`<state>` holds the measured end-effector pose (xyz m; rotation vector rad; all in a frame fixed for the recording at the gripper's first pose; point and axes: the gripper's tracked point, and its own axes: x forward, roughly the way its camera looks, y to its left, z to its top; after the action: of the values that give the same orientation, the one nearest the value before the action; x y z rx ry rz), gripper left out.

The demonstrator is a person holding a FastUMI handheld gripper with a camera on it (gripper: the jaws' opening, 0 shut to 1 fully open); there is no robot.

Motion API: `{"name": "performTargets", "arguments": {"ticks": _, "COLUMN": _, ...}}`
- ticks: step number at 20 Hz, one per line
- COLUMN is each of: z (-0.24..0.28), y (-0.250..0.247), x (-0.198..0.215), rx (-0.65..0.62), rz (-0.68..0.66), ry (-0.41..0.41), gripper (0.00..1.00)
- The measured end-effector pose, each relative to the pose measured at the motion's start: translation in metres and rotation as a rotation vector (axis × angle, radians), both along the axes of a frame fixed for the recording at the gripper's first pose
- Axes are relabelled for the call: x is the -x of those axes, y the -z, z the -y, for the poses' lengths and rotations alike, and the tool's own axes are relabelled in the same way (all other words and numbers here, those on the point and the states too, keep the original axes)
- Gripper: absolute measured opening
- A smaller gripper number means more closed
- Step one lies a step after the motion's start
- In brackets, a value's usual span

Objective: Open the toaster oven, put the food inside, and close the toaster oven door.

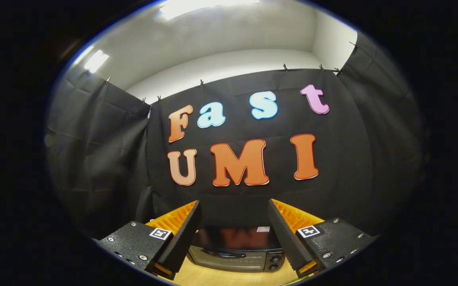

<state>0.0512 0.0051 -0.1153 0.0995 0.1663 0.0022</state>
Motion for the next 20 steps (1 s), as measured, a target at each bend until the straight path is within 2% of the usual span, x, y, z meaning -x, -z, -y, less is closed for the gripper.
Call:
{"name": "performTargets", "arguments": {"ticks": 9, "z": -0.026, "y": 0.132, "x": -0.035, "rx": -0.005, "rz": -0.240, "ry": 0.004, "gripper": 0.99}}
{"name": "performTargets", "arguments": {"ticks": 16, "z": -0.043, "y": 0.191, "x": -0.044, "rx": 0.016, "rz": -0.344, "ry": 0.002, "gripper": 1.00}}
{"name": "performTargets", "arguments": {"ticks": 20, "z": -0.043, "y": 0.215, "x": -0.052, "rx": 0.080, "rz": -0.371, "ry": 0.026, "gripper": 0.99}}
